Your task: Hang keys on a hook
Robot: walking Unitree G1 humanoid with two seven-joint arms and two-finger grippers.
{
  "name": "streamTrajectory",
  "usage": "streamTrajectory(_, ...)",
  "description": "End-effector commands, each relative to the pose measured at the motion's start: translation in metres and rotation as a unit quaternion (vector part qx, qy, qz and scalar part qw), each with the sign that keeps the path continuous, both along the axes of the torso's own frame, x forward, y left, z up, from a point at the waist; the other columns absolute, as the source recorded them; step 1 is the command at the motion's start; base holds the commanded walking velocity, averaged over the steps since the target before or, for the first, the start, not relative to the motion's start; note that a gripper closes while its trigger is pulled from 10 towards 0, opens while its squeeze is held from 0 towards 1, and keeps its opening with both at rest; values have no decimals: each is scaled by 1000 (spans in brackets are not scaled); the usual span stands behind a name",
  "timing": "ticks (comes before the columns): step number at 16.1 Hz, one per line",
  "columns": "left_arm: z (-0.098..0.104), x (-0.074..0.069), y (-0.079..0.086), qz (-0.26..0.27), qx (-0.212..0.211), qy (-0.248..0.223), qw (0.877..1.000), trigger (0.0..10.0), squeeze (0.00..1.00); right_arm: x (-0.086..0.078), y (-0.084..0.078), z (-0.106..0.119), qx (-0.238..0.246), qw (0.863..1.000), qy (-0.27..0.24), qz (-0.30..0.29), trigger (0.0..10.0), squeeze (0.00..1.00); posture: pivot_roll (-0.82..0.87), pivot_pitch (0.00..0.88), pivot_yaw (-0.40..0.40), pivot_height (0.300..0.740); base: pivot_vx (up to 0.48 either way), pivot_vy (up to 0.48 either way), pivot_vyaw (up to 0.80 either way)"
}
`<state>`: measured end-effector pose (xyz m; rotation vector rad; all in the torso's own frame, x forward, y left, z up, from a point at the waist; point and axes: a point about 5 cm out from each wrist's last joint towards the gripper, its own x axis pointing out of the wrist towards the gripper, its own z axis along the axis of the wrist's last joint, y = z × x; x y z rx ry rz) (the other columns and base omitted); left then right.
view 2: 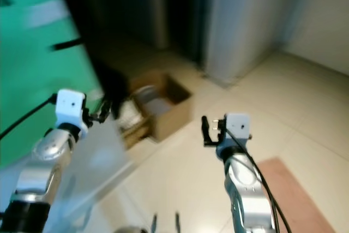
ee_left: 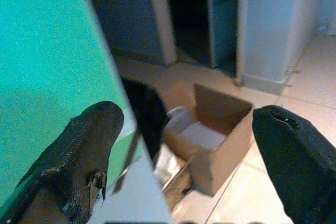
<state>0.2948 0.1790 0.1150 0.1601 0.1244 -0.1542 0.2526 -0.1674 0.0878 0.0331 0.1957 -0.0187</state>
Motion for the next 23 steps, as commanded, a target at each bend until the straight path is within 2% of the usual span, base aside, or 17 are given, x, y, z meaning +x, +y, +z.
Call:
streamTrajectory(1, 1, 3, -2, -6, 7, -1, 1000, 10000, 1000, 2, -4, 2, 0, 1000, -6, -22, 10000, 1000, -72, 0, 61, 740, 0, 0, 800)
streamTrajectory(3, -3, 2, -4, -15, 2, 7, 1000, 10000, 1000, 2, -8, 3, 2, 999, -2, -32, 10000, 1000, -82, 0, 62, 740, 0, 0, 800)
streamTrajectory(4, -6, 1, -6, -8, 4, 9, 1000, 10000, 475, 1, -11, 0, -6, 999, 11, -37, 10000, 1000, -80, 0, 50, 740, 0, 0, 800)
streamTrajectory(5, -6, 0, -6, -6, 0, 10, 1000, 10000, 318, 1, -12, 0, -2, 999, 13, -37, 10000, 1000, -80, 0, 50, 740, 0, 0, 800)
streamTrajectory(6, -8, -3, -7, -3, 8, 12, 1000, 10000, 0, 1, -12, 0, -13, 1000, 11, -25, 10000, 1000, -72, 0, 35, 740, 0, 0, 800)
streamTrajectory(8, -8, -5, -7, -7, 13, 9, 1000, 10000, 0, 2, -10, -1, -10, 1000, 13, -20, 10000, 1000, -61, 0, 23, 740, 0, 0, 800)
streamTrajectory(9, -12, -5, -11, -33, 39, 30, 998, 10000, 0, 3, -9, -2, -9, 1000, 13, -19, 10000, 1000, -59, 0, 22, 740, 0, 0, 800)
streamTrajectory(11, -17, -8, -14, -58, 34, 53, 996, 10000, 0, 4, -7, -2, -8, 1000, 13, -19, 10000, 1000, -56, 0, 23, 740, 0, 0, 800)
streamTrajectory(16, -16, -5, -17, -76, 52, 54, 994, 10000, 0, 4, -6, -2, -7, 1000, 14, -22, 10000, 1000, -69, 0, 48, 740, 0, 0, 800)
streamTrajectory(18, 0, 2, -17, -39, 15, 4, 999, 10000, 0, 5, -6, -2, -4, 1000, 14, -23, 10000, 1000, -71, 0, 53, 740, 0, 0, 800)
streamTrajectory(19, 2, 5, -16, -28, 23, -8, 999, 10000, 0, 4, -6, -3, -6, 1000, 17, -24, 10000, 1000, -69, 0, 53, 740, 0, 0, 800)
streamTrajectory(20, 1, 6, -14, -20, 34, -7, 999, 10000, 0, 5, -6, -5, -27, 999, 19, -12, 10000, 1000, -69, 0, 55, 740, 0, 0, 800)
streamTrajectory(21, 1, 6, -14, -21, 33, -7, 999, 10000, 0, 5, -6, -5, -26, 999, 21, -13, 10000, 1000, -71, 0, 55, 740, 0, 0, 800)
streamTrajectory(23, -1, 4, -12, -21, 19, -3, 1000, 10000, 0, 6, -4, -3, 10, 1000, 19, -14, 10000, 1000, -67, 0, 51, 740, 0, 0, 800)
